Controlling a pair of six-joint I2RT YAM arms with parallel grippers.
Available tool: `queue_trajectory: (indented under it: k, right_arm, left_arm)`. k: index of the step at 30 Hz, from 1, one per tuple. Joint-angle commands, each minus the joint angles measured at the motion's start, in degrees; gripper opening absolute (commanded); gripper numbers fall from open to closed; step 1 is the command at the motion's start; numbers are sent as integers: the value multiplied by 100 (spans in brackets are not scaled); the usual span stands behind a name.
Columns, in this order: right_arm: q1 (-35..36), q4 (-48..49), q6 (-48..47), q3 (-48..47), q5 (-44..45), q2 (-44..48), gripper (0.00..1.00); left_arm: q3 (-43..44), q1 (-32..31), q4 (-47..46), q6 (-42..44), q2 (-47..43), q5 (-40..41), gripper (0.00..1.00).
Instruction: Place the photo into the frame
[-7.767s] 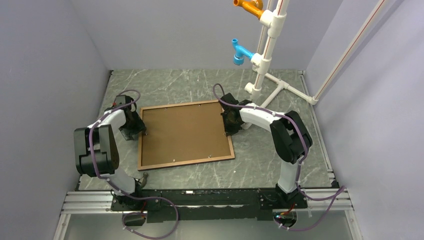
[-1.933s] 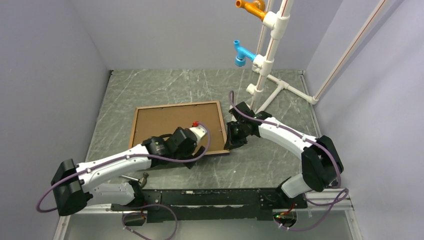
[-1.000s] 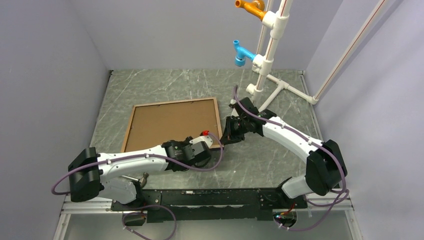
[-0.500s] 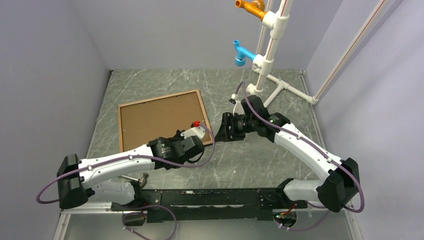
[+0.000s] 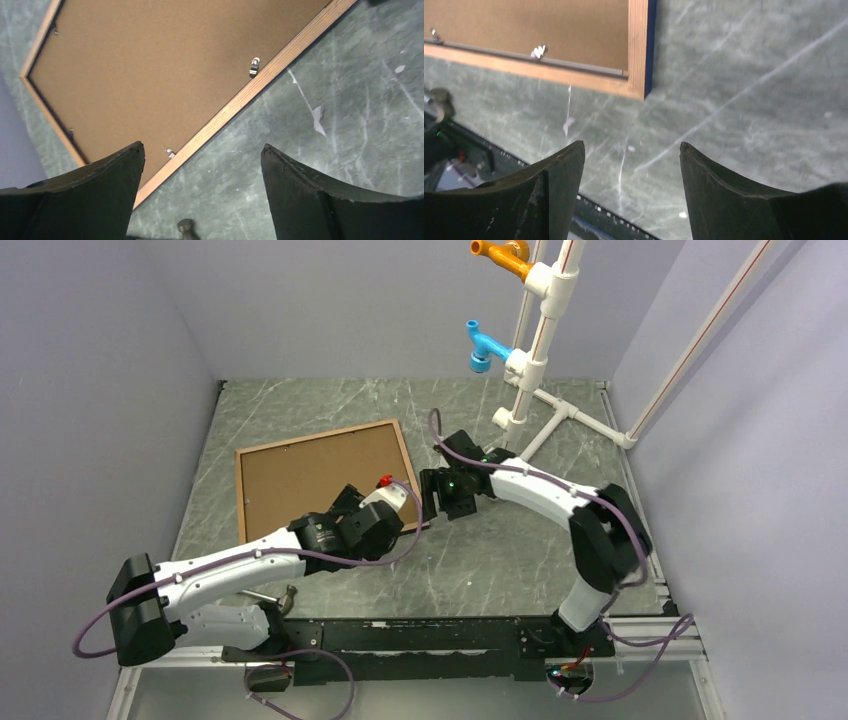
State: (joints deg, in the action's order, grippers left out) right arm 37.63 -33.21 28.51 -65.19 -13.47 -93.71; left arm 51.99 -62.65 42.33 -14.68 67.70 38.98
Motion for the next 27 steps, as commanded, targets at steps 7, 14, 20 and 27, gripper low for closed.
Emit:
queue_trajectory:
  k: [7,14,20,27]
  right_arm:
    - [184,-105,-281,-1905,889,-1940,66]
    - [508,-400,-443,-2280,1750,-2524,53]
    - [668,-514,-487,-2221,1884,-2764,1]
    - [634,-1385,-596,-2685,1482,-2345,0]
  left_arm:
    - [-491,974,-1091,-125,-386,-1839,99]
    - [-591,1221,-1064,-73,-495,-2069,100]
    - [-518,1276,-940,91,-641,-2013,100]
    - [10,1039,-287,582,-364,-1512,99]
